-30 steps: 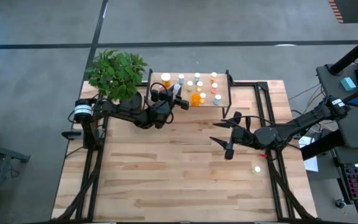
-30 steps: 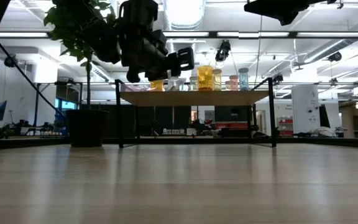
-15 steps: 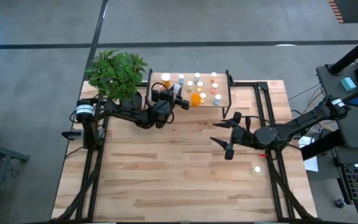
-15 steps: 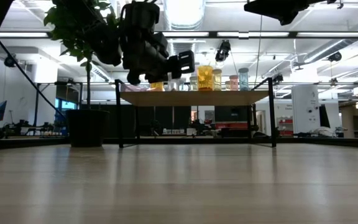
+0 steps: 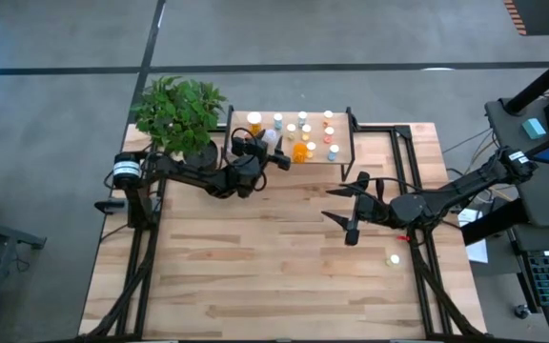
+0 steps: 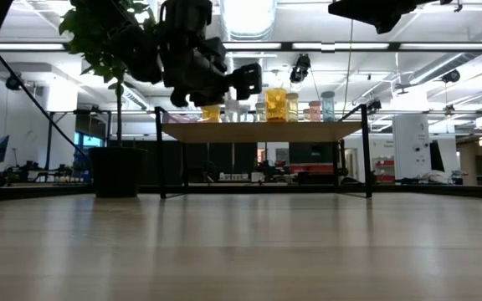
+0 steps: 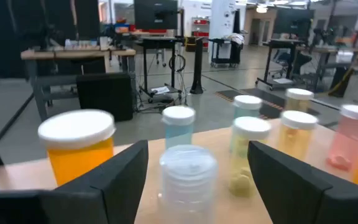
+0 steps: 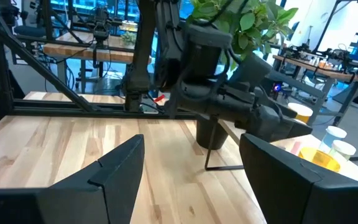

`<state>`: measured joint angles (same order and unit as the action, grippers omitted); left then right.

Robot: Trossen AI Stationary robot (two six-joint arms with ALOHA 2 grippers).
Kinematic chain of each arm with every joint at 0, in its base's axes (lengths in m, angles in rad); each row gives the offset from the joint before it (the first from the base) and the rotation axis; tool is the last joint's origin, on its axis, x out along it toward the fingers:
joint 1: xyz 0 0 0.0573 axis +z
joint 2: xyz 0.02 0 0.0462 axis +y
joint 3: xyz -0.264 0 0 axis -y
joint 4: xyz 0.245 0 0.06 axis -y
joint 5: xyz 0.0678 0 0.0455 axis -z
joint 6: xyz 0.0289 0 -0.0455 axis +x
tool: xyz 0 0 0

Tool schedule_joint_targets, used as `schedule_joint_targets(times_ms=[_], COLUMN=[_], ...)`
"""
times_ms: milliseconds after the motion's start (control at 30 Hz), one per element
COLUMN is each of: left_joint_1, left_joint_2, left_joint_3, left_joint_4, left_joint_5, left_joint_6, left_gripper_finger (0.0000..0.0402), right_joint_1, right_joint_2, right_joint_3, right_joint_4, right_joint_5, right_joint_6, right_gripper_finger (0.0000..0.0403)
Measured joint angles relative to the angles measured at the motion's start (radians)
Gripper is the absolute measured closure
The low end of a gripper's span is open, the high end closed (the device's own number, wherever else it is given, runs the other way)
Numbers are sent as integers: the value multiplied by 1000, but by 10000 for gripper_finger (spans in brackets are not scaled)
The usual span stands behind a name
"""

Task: Pick and place medicine bottles onto shelf by color
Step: Adjust the pink pill bottle on the shelf

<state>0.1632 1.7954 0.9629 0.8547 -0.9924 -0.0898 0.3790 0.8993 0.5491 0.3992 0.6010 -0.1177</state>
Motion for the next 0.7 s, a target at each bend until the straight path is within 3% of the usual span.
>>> schedule_joint_targets(times_ms=[433, 567, 700], left_joint_1=[-123, -218, -329], left_joint_2=[-183, -252, -310], left_joint_3=[13, 13, 12], left_joint_4=[-20, -79, -242], left_joint_5=[-1, 0, 9], left_joint_6=[239, 355, 390], left_gripper_finger=[140, 140, 140], right_joint_1=[0, 0, 0], right_joint_2=[0, 0, -1], right_joint_3=[1, 1, 1], right_joint_4=[-4, -8, -26], right_joint_5=[0, -3, -3], right_joint_6=[6, 20, 40], right_gripper_finger=[149, 147, 152])
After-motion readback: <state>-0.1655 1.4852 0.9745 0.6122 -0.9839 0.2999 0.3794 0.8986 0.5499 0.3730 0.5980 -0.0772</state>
